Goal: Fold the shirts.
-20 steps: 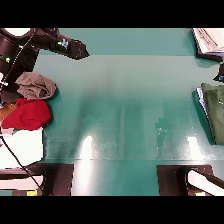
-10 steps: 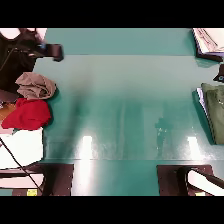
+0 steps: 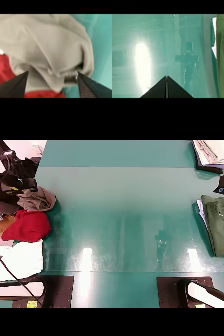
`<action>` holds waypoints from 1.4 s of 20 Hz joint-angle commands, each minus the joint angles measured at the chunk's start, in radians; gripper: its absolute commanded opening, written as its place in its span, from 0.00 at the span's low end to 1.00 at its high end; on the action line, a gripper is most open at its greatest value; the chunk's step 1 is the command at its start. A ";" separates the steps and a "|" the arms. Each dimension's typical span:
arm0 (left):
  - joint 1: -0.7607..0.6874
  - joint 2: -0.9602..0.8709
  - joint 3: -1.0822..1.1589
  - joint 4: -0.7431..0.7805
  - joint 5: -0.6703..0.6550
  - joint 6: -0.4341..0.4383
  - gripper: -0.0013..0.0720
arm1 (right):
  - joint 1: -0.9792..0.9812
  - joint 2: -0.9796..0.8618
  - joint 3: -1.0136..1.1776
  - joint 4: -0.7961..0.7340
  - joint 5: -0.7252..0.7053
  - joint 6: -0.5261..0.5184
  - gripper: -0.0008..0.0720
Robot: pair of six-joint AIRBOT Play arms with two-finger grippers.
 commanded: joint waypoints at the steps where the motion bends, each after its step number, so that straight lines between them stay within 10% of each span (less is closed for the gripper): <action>1: 0.021 -0.004 -0.051 -0.074 0.193 -0.008 1.00 | 0.001 -0.001 0.000 0.000 -0.004 0.000 0.04; 3: 0.021 -0.020 -0.051 -0.119 0.226 -0.008 0.91 | 0.001 -0.001 0.000 0.000 -0.010 0.000 0.04; 5: 0.021 -0.031 -0.051 -0.163 0.222 -0.007 0.20 | 0.001 -0.001 0.000 0.001 -0.011 0.000 0.04; 6: 0.021 -0.031 -0.050 -0.182 0.224 -0.005 0.06 | 0.001 -0.001 0.000 0.001 -0.010 0.000 0.04; 10: 0.007 0.008 -0.011 -0.327 0.197 0.041 0.05 | 0.001 0.000 0.007 0.001 -0.017 0.000 0.04; 16: -0.212 0.117 0.384 -0.769 0.007 0.560 0.05 | 0.002 0.000 0.247 0.010 -0.054 0.000 0.04; 28: -0.642 0.103 0.474 -0.760 -0.050 0.620 0.05 | 0.002 -0.001 0.456 0.009 -0.056 0.000 0.04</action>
